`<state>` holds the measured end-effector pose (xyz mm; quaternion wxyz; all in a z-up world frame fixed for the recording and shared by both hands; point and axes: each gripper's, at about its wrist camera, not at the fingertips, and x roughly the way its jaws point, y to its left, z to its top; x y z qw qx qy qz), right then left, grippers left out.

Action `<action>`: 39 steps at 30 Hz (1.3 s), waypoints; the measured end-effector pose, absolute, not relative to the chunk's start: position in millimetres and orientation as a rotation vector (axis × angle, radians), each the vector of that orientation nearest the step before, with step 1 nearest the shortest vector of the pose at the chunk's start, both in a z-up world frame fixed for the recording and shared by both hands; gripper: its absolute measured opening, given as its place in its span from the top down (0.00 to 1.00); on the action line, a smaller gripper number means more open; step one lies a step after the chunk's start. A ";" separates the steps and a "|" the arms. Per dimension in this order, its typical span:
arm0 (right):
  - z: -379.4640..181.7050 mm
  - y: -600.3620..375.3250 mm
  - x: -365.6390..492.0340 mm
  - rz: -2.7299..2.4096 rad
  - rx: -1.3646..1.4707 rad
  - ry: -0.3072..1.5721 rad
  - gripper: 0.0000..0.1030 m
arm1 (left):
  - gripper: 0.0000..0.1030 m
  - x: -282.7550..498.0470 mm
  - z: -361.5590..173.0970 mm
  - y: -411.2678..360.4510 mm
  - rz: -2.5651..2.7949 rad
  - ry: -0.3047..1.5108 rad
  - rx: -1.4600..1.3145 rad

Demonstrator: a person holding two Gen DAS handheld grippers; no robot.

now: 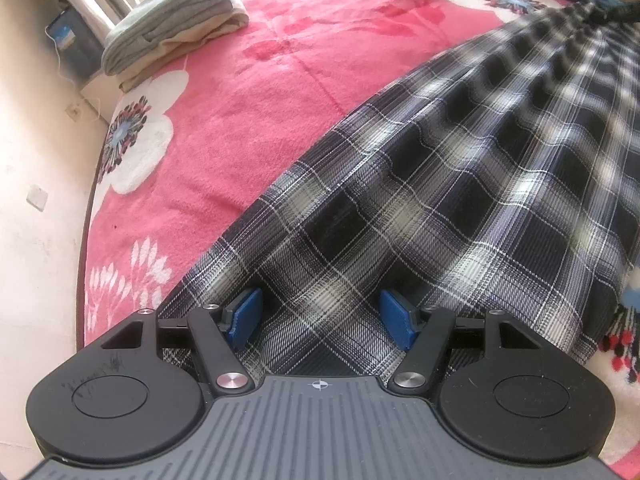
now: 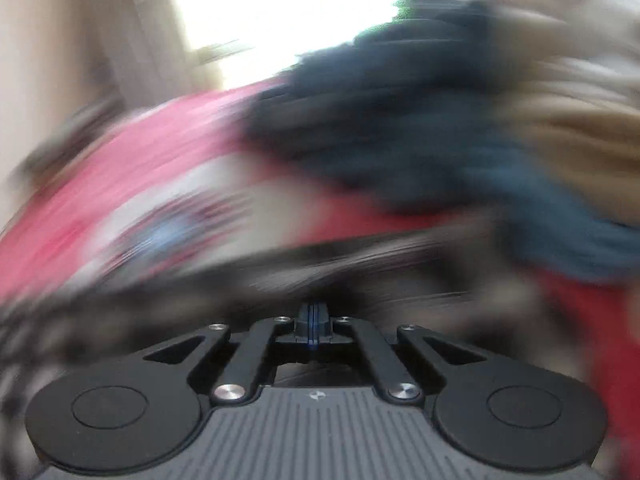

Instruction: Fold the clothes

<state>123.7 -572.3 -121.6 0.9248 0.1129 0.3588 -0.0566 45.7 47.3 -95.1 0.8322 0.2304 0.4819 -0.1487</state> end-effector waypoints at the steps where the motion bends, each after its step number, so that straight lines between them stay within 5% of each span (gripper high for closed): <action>1: -122.6 -593.2 123.0 -0.224 0.276 0.718 1.00 | 0.36 46.0 -95.1 47.0 -0.315 1.023 0.490; 12: -79.2 -556.3 91.5 -0.209 0.184 0.605 0.92 | 0.34 45.0 -95.4 49.8 -0.304 1.014 0.465; 22: -32.6 -417.4 43.3 0.189 0.224 0.648 0.77 | 0.34 30.1 -51.3 104.5 -0.276 1.015 0.205; 29: -61.5 -300.4 10.1 0.410 0.337 0.761 0.74 | 0.33 -41.3 6.4 202.6 -0.097 0.890 -0.118; 39: -64.2 -132.2 -49.2 0.794 0.202 0.822 0.73 | 0.22 -160.1 -39.4 293.5 0.142 0.859 -0.607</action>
